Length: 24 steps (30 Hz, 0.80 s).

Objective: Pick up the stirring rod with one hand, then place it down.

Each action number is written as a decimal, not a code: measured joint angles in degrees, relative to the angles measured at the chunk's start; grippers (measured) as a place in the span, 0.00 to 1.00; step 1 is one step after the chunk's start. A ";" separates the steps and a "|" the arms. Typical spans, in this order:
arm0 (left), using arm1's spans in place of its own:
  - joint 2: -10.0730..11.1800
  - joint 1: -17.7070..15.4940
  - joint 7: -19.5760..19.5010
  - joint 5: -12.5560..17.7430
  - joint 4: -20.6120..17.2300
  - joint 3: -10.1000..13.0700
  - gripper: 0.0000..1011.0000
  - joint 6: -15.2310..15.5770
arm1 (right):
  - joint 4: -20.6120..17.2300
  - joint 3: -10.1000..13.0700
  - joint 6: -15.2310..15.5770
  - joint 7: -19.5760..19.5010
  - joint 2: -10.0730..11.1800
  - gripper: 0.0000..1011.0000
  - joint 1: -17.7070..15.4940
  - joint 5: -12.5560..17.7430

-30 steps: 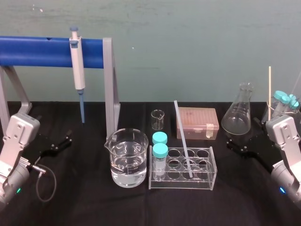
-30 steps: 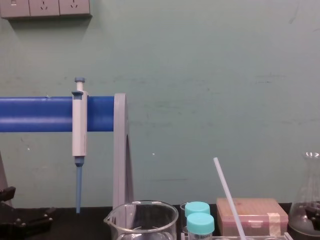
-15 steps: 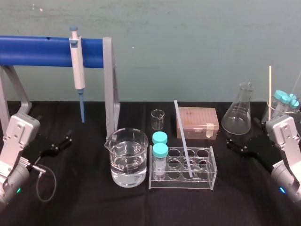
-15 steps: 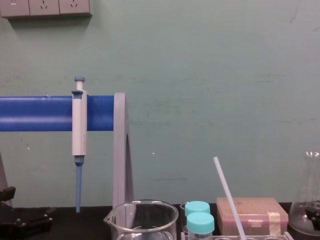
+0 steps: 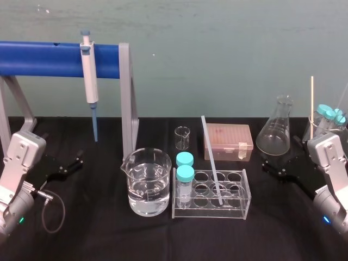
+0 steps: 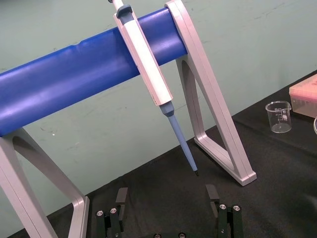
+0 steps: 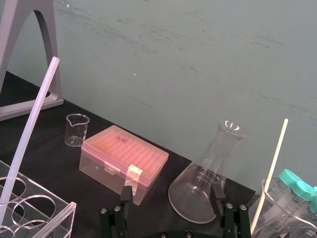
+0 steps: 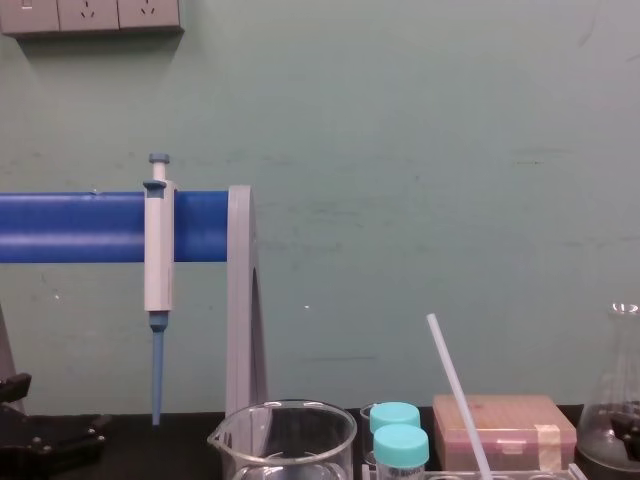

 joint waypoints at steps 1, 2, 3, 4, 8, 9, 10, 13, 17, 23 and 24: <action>0.00 0.00 0.00 0.00 0.00 0.00 0.99 0.00 | 0.00 0.00 0.00 0.00 0.00 0.99 0.00 0.00; 0.00 0.00 0.00 0.00 0.00 0.00 0.99 0.00 | 0.00 0.00 0.00 0.00 0.00 0.99 0.00 0.00; 0.00 0.00 0.00 0.00 0.00 -0.01 0.99 0.00 | 0.00 0.00 0.00 0.00 0.00 0.99 0.00 0.00; 0.00 0.00 0.00 0.00 0.00 0.00 0.99 0.00 | 0.00 0.00 0.00 0.00 0.00 0.99 0.00 0.00; 0.00 0.00 0.00 0.00 0.00 0.00 0.99 0.00 | 0.00 0.00 0.00 0.00 0.00 0.99 0.00 0.00; 0.00 0.00 0.00 0.00 0.00 0.00 0.99 0.00 | 0.00 0.00 0.00 0.00 0.00 0.99 0.00 0.00; 0.00 0.00 0.00 0.00 0.00 0.00 0.99 0.00 | 0.00 0.00 0.00 0.00 0.00 0.99 0.00 0.00; 0.00 0.00 0.00 0.00 0.00 0.00 0.99 0.00 | 0.00 0.00 0.00 0.00 0.00 0.99 0.00 0.00; 0.00 0.00 0.00 0.00 0.00 0.00 0.99 0.00 | 0.00 0.00 0.00 0.00 0.00 0.99 0.00 0.00; 0.00 0.00 0.00 0.00 0.00 0.00 0.99 0.00 | 0.00 0.00 0.00 0.00 0.00 0.99 0.00 0.00; 0.00 0.00 0.00 0.00 0.00 0.00 0.99 0.00 | 0.00 0.00 0.00 0.00 0.00 0.99 0.00 0.00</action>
